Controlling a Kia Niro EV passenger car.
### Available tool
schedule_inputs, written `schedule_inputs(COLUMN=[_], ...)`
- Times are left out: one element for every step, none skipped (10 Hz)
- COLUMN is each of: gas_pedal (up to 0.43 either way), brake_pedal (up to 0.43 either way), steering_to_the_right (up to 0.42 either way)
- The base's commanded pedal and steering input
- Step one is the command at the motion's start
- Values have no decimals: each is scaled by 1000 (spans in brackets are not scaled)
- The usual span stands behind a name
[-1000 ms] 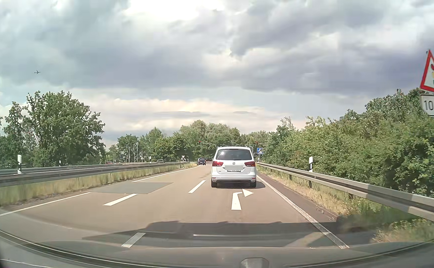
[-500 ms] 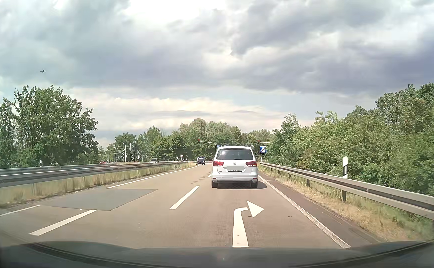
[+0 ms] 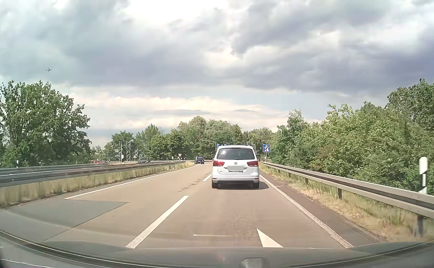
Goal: Follow the waypoints while adhering to traffic rules and regulations
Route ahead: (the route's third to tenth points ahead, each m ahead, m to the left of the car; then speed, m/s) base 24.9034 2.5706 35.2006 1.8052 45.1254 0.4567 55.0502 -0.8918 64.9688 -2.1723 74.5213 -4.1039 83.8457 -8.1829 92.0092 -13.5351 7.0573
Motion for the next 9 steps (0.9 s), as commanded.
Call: schedule_inputs(gas_pedal=[28,0,0,0,0,0,0,0,0], brake_pedal=[37,37,37,37,37,37,37,37,61], steering_to_the_right=[1,1,1,1,1,1,1,1,1])
